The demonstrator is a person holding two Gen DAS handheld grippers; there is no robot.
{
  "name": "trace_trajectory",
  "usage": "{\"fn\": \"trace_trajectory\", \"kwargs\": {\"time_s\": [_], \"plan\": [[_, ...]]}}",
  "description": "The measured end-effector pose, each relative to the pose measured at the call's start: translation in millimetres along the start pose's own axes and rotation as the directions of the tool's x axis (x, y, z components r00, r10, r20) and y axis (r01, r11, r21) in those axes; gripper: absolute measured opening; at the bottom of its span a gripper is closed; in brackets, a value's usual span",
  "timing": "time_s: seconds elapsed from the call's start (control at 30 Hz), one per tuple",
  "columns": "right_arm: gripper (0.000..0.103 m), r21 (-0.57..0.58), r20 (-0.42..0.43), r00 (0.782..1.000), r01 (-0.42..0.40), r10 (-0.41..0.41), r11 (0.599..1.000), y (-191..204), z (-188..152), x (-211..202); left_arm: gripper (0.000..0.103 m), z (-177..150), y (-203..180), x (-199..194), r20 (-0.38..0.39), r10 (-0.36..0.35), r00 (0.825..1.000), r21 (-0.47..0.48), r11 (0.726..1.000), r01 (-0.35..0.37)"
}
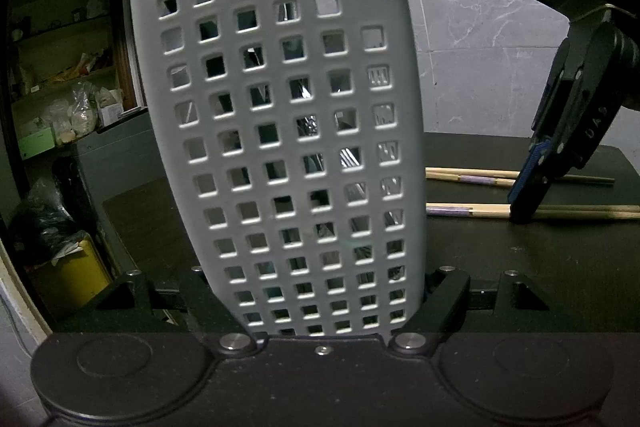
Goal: Organize utensils
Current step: 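Grasp a pair of purple-banded chopsticks with the right gripper, then lift the chopsticks up toward the grey basket with the right gripper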
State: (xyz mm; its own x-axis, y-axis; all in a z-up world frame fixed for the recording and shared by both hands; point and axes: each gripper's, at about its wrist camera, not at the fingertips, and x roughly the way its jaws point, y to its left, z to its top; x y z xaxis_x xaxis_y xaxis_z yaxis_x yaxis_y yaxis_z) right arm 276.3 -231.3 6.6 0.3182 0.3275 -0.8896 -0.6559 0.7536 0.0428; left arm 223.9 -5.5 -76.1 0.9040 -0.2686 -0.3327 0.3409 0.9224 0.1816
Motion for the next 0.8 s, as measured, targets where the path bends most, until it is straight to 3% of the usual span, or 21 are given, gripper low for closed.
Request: {"fn": "trace_trajectory", "kwargs": {"time_s": [0.3,0.37,0.6,0.8], "plan": [[0.026,-0.039,-0.01,1.0,0.005,-0.006,0.999,8,14,9,0.079,0,-2,0,-0.001,0.002,1.0,0.003,1.0,-0.002],[0.013,-0.031,-0.011,1.0,0.004,-0.004,1.0,6,17,10,0.079,0,-2,0,-0.001,0.0,1.0,0.002,1.0,0.0],[0.012,-0.002,0.003,0.999,0.038,-0.038,0.999,8,17,10,0.079,-1,0,-1,0.002,-0.004,1.0,-0.003,1.0,0.004],[0.012,0.104,0.116,0.993,-0.014,0.002,0.994,-13,-1,-6,0.078,-1,1,0,0.002,-0.002,1.0,-0.003,1.0,0.002]]}}
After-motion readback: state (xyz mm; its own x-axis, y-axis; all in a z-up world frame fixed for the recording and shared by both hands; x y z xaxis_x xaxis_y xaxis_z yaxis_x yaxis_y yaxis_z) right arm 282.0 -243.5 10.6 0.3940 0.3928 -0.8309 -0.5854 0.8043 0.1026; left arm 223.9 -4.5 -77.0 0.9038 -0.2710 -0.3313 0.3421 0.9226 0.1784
